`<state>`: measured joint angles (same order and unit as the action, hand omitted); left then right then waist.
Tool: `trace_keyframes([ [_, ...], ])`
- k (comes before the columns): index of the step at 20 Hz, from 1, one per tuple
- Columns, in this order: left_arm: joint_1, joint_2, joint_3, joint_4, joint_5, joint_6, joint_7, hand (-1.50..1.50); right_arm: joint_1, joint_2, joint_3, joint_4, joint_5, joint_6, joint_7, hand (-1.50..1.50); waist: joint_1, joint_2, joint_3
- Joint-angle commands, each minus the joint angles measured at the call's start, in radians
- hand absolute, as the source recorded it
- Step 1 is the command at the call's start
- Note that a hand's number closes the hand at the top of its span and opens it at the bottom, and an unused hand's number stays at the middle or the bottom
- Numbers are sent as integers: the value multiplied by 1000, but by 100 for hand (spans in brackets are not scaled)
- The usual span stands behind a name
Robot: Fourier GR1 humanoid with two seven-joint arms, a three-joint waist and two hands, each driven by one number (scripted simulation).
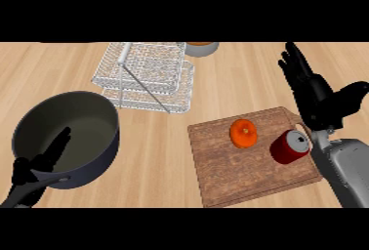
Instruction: Pick the squash from the cutting board and place it in the tiered basket
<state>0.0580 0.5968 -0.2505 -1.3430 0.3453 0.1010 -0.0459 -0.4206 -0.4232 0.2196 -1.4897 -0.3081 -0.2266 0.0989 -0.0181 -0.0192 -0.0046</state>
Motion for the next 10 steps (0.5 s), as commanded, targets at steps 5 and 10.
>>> trace_keyframes([
  [5, -178, -155, -46, -42, -32, 2, -75, 0, -97, 201, 207, 103, 36, 89, 15, -150, 38, 31, 3],
  [10, -171, -216, -77, -8, -31, -28, -134, 0, -60, 323, 226, 255, 46, 78, -104, -150, 30, 33, 5],
])
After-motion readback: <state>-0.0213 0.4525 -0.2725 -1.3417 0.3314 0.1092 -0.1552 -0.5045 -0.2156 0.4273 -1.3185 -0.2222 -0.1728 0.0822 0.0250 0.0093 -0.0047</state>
